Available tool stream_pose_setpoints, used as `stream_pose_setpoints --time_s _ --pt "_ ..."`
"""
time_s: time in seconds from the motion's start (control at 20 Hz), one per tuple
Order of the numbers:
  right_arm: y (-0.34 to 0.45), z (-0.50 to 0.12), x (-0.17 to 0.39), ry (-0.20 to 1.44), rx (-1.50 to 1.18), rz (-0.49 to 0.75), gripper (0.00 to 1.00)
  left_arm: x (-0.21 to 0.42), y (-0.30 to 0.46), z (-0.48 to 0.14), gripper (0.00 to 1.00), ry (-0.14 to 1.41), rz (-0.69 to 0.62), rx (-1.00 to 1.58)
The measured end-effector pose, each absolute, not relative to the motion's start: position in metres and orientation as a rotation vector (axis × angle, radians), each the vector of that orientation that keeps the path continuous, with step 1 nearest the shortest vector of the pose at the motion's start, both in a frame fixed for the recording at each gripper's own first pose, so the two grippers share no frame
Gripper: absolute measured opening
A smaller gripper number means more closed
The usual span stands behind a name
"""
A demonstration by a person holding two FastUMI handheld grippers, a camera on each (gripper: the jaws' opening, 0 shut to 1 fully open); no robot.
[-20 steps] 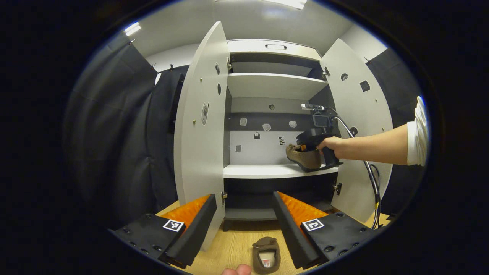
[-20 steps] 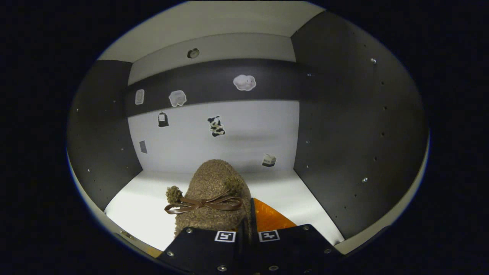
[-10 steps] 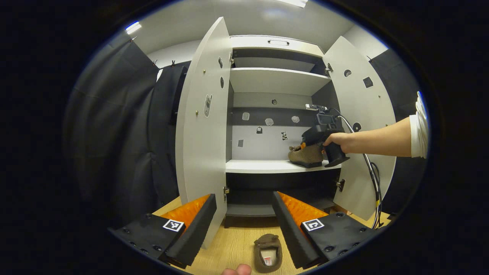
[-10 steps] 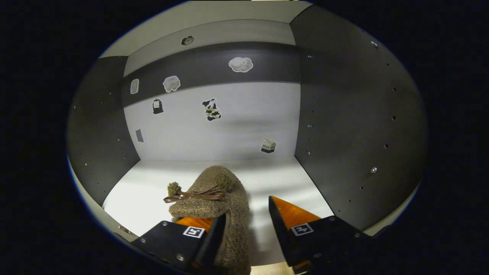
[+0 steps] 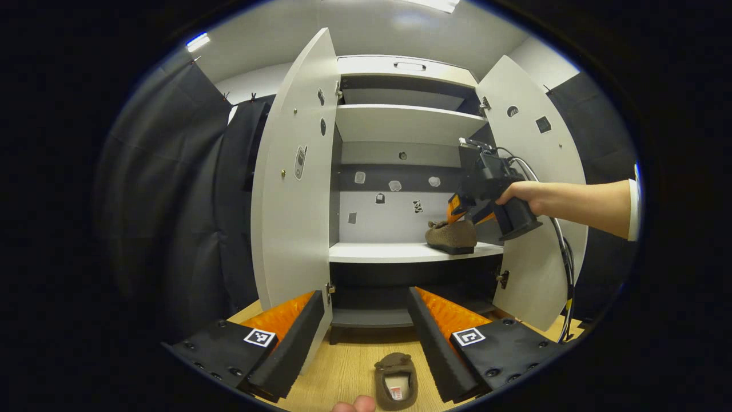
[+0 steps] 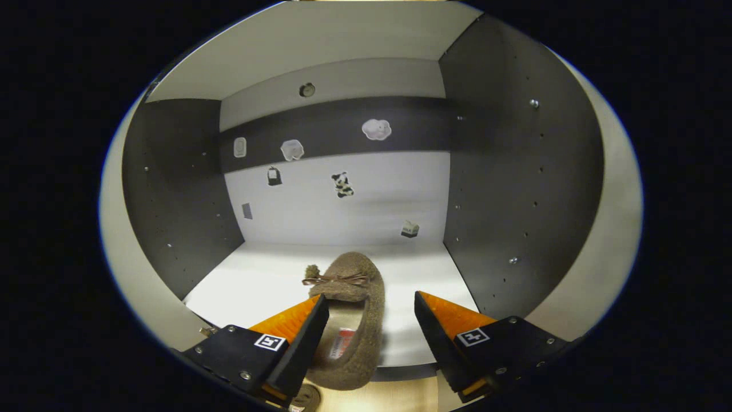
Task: Grab one shoe with the right hand and put it into the shoe cabinet, grab the other shoe with the left hand and put it into the shoe cabinet; then close the right door with the right hand and the left door with the left hand.
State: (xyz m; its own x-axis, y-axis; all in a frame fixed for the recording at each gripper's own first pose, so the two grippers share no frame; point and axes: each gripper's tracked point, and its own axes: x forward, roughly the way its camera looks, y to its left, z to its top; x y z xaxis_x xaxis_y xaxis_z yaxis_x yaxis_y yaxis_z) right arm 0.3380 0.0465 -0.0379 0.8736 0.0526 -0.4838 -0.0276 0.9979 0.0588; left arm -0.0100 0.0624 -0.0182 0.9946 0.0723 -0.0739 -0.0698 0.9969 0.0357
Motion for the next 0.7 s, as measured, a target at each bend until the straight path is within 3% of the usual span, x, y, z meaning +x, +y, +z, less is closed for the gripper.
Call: stream_pose_setpoints --time_s 0.35,0.65,0.7 --pt "0.058 0.057 0.268 0.282 0.017 0.095 0.92 -0.018 0.056 -0.005 0.96 0.041 0.06 0.029" --pt "0.045 0.071 0.193 0.19 -0.013 0.093 0.93 -0.023 0.039 -0.011 0.94 0.055 0.021 -0.025" --pt "0.044 0.069 0.18 0.173 -0.024 0.089 0.93 -0.023 0.038 -0.013 0.97 0.061 0.016 -0.033"
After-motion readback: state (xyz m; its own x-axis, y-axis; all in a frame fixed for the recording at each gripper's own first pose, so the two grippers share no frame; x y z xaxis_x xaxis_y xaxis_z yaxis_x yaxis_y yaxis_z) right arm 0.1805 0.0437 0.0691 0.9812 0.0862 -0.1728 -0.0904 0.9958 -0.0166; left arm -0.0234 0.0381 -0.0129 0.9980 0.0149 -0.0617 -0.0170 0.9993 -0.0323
